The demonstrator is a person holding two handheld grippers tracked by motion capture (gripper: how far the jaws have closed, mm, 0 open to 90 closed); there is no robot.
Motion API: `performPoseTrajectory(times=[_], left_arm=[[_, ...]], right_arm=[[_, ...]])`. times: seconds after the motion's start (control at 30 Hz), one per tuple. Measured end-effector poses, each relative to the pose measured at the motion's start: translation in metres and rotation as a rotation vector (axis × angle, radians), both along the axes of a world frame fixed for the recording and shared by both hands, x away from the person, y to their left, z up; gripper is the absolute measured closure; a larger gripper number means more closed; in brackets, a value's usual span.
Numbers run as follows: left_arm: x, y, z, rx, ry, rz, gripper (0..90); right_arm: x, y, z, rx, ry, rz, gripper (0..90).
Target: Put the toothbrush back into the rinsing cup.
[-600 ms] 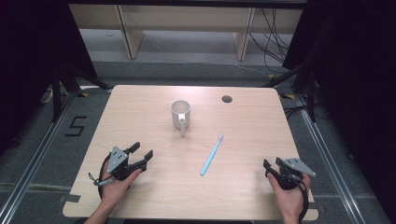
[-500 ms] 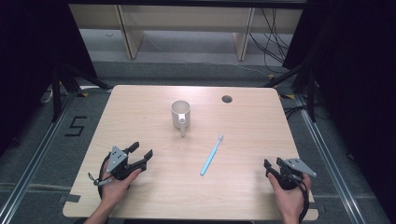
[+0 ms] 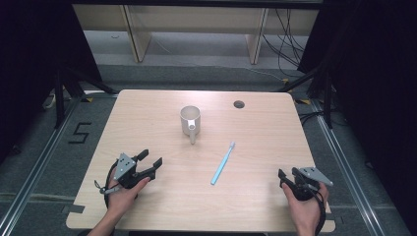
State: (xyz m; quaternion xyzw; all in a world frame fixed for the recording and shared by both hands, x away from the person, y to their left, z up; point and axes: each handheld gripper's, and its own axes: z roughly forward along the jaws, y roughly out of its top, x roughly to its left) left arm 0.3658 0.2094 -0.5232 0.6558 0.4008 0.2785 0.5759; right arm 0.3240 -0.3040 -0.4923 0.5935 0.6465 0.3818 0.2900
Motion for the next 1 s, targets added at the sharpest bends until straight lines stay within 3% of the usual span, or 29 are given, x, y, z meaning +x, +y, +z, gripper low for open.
performPoseTrajectory(times=[0.03, 0.1, 0.13, 0.17, 0.2, 0.23, 0.33, 0.37, 0.4, 0.43, 0.47, 0.53, 0.6, 0.63, 0.67, 0.7, 0.73, 0.77, 0.8, 0.83, 1.0], left_arm=[[0.002, -0.001, -0.001, -0.009, -0.011, -0.013, 33.4], [0.002, -0.001, -0.001, -0.009, -0.005, -0.011, 33.4], [0.002, 0.000, 0.000, 0.002, 0.013, -0.012, 33.3], [0.002, 0.000, 0.000, 0.002, 0.013, -0.012, 33.3], [0.003, 0.001, 0.000, 0.000, 0.023, -0.011, 33.2], [0.003, 0.001, 0.000, 0.000, 0.026, -0.012, 33.1], [0.005, 0.000, 0.000, 0.001, 0.031, -0.025, 32.7], [0.005, -0.001, 0.001, 0.012, 0.039, -0.028, 32.5], [0.005, -0.001, 0.001, 0.017, 0.041, -0.032, 32.5], [0.005, -0.001, 0.001, 0.020, 0.042, -0.033, 32.4], [0.005, -0.001, 0.001, 0.022, 0.044, -0.035, 32.4], [0.007, -0.002, 0.000, 0.012, 0.039, -0.042, 32.4], [0.006, -0.002, 0.001, 0.019, 0.051, -0.040, 32.4], [0.006, -0.002, 0.001, 0.017, 0.051, -0.040, 32.5], [0.006, -0.001, 0.001, 0.015, 0.053, -0.040, 32.5], [0.008, -0.001, 0.000, 0.003, 0.044, -0.046, 32.5], [0.008, -0.001, 0.000, 0.004, 0.047, -0.045, 32.6], [0.007, -0.001, 0.001, 0.012, 0.057, -0.041, 32.6], [0.007, -0.001, 0.001, 0.013, 0.057, -0.042, 32.6], [0.007, -0.001, 0.001, 0.015, 0.056, -0.044, 32.6], [0.007, -0.002, 0.001, 0.028, 0.060, -0.060, 33.0]], right_arm=[[-0.001, 0.001, 0.001, 0.017, 0.022, -0.016, 46.5], [0.003, -0.001, -0.003, -0.031, -0.006, 0.010, 46.5], [0.000, 0.003, -0.001, 0.020, 0.035, -0.007, 46.5], [0.002, 0.001, -0.002, -0.002, 0.027, 0.020, 46.5], [0.003, 0.003, -0.004, 0.021, 0.017, 0.016, 46.5], [0.000, 0.006, -0.002, 0.036, 0.058, -0.010, 46.5], [0.003, 0.002, -0.004, 0.000, 0.021, 0.020, 46.9], [0.000, 0.005, -0.001, 0.040, 0.047, -0.008, 47.1], [-0.001, 0.006, 0.000, 0.040, 0.054, -0.011, 47.3], [0.002, 0.005, -0.001, 0.034, 0.021, 0.011, 47.4], [0.001, 0.007, 0.000, 0.050, 0.030, 0.003, 47.5], [0.003, 0.004, -0.002, -0.002, 0.022, 0.028, 47.8], [0.001, 0.009, 0.000, 0.025, 0.069, 0.004, 48.3], [0.005, 0.006, -0.003, -0.005, 0.035, 0.039, 48.8], [0.004, 0.009, -0.003, 0.024, 0.049, 0.019, 49.5], [0.003, 0.008, 0.000, 0.003, 0.059, 0.031, 50.7], [0.003, 0.013, 0.000, 0.061, 0.076, 0.020, 51.7], [0.005, 0.010, 0.000, 0.025, 0.072, 0.047, 52.3], [0.004, 0.013, 0.001, 0.039, 0.084, 0.026, 52.9], [0.005, 0.011, 0.001, 0.013, 0.080, 0.047, 53.6], [0.005, 0.012, 0.004, 0.044, 0.104, 0.036, 55.1]])
